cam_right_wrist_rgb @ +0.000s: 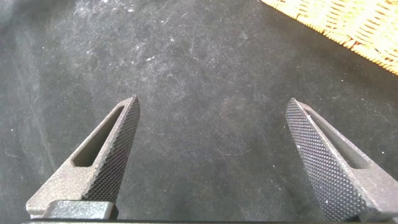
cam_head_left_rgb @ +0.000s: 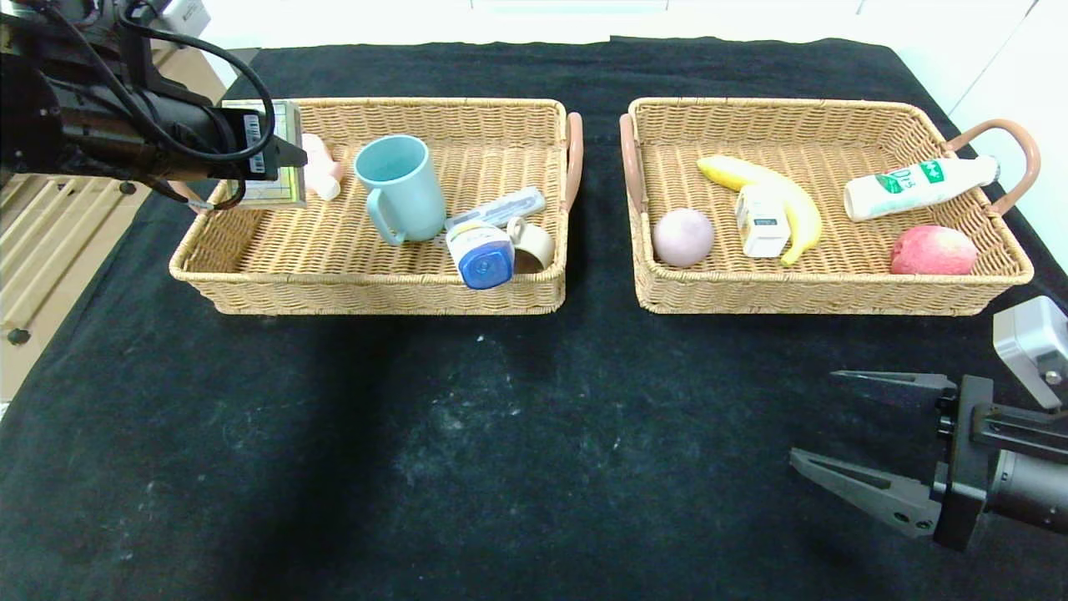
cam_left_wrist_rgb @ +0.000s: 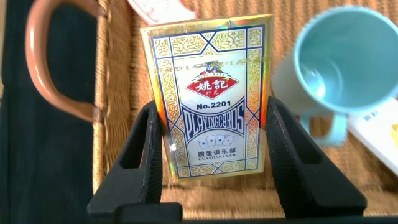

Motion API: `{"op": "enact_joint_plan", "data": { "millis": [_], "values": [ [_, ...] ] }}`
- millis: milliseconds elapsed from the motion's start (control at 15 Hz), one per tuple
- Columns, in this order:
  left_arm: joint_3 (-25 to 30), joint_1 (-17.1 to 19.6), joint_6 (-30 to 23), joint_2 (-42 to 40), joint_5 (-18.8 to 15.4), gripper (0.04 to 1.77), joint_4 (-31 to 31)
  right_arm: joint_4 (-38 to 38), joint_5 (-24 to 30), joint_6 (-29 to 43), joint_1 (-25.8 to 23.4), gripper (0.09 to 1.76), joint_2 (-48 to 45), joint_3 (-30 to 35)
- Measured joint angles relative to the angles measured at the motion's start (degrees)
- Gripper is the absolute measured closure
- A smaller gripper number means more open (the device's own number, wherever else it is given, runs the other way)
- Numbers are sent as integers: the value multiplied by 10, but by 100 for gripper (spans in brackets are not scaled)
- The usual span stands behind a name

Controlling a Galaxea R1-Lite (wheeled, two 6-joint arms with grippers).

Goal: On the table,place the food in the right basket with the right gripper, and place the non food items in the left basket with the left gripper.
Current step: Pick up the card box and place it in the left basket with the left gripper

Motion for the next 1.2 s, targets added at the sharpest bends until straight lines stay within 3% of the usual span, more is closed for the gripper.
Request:
{"op": "enact_joint_plan", "data": {
  "millis": [467,800,1200],
  "values": [
    [-26,8,-1,52,3,80,-35,-3,0,0,-1,14,0,0],
    [-36,8,-2,66,3,47,-36,-3,0,0,-1,14,0,0],
    [-33,4,-1,65,3,27,-34,-8,0,0,-1,14,-1,1]
  ]
}}
